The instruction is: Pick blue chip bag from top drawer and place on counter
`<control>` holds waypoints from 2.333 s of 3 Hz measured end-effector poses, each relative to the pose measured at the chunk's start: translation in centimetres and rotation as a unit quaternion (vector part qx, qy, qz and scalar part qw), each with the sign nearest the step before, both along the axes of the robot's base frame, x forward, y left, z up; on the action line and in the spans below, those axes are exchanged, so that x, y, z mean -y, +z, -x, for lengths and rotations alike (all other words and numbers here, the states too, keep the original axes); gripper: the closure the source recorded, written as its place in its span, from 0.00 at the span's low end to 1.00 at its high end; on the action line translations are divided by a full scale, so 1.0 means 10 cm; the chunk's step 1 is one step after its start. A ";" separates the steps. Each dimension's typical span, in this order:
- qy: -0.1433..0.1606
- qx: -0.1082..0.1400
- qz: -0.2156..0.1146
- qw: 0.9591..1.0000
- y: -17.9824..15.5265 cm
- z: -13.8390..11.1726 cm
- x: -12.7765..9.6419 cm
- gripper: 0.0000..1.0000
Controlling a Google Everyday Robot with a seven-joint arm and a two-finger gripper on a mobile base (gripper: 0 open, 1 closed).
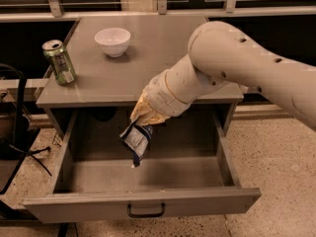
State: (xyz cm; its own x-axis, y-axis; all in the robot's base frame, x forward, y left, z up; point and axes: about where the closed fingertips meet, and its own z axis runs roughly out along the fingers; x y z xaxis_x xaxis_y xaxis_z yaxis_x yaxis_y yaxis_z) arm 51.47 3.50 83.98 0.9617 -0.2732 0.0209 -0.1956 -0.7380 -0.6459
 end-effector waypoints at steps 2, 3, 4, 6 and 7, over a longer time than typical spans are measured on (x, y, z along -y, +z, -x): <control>0.000 0.010 0.004 1.000 0.17 -0.05 0.00 1.00; -0.006 0.026 0.024 0.999 0.60 -0.21 0.00 1.00; -0.012 0.035 0.051 0.998 1.11 -0.36 -0.04 1.00; -0.012 0.066 0.096 0.993 2.21 -0.67 -0.31 1.00; 0.012 0.099 0.066 0.993 2.45 -0.94 -0.48 1.00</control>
Offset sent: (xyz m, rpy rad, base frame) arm 0.0231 -0.0042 0.0613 -0.0242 -0.0702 -0.0093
